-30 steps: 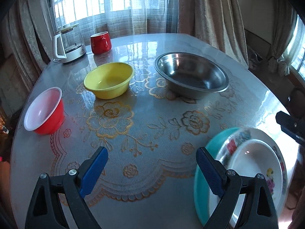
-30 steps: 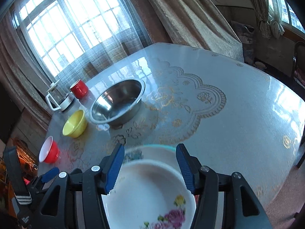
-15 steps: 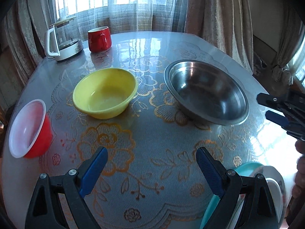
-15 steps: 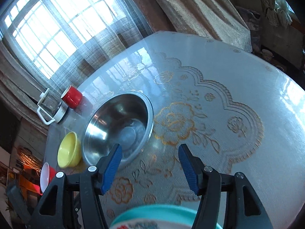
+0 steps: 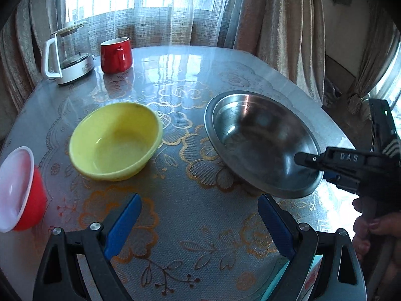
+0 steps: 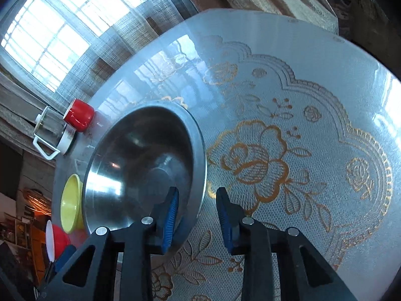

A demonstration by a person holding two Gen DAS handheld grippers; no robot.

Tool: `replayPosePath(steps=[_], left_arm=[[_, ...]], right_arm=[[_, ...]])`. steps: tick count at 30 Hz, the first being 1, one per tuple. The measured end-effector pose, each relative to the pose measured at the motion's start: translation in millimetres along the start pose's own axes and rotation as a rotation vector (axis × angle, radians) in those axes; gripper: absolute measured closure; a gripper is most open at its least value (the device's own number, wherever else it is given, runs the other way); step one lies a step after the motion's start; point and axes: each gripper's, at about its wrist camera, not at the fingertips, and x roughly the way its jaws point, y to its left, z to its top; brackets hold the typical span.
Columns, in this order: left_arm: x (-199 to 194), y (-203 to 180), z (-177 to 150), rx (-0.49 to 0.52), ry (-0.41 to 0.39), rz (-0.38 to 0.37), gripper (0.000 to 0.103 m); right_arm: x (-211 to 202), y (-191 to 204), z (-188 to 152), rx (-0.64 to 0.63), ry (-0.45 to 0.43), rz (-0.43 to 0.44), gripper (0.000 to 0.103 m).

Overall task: Organize plates and bowls
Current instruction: 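Move both grippers to the steel bowl rim and close on it, then lift the steel bowl with both grippers and carry it beside the plate stack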

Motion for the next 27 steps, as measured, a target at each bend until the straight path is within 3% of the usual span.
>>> replayPosePath(steps=[13, 15, 19, 21, 23, 27], left_arm=[[26.9, -34.3, 27.0, 0.016, 0.024, -0.047, 0.012], [36.0, -39.3, 27.9, 0.039, 0.052, -0.058, 0.022], [48.0, -44.8, 26.0, 0.081, 0.07, -0.06, 0.032], [52.2, -46.1, 23.3, 0.094, 0.074, -0.07, 0.053], [54.9, -49.4, 20.6, 0.114, 0.084, -0.084, 0.066], [50.0, -58.2, 13.4, 0.178, 0.055, -0.069, 0.083]], right_arm=[[-24.1, -25.1, -22.3, -0.001, 0.01, 0.018, 0.075], [-27.8, -29.0, -24.8, 0.004, 0.011, 0.021, 0.075], [-32.4, -35.0, -28.7, 0.007, 0.007, 0.017, 0.075], [-34.9, -40.5, -31.2, 0.014, 0.005, 0.019, 0.075], [-36.7, -47.6, -34.4, 0.026, 0.008, 0.027, 0.075], [-37.2, -45.8, -37.7, 0.025, 0.002, 0.035, 0.076]])
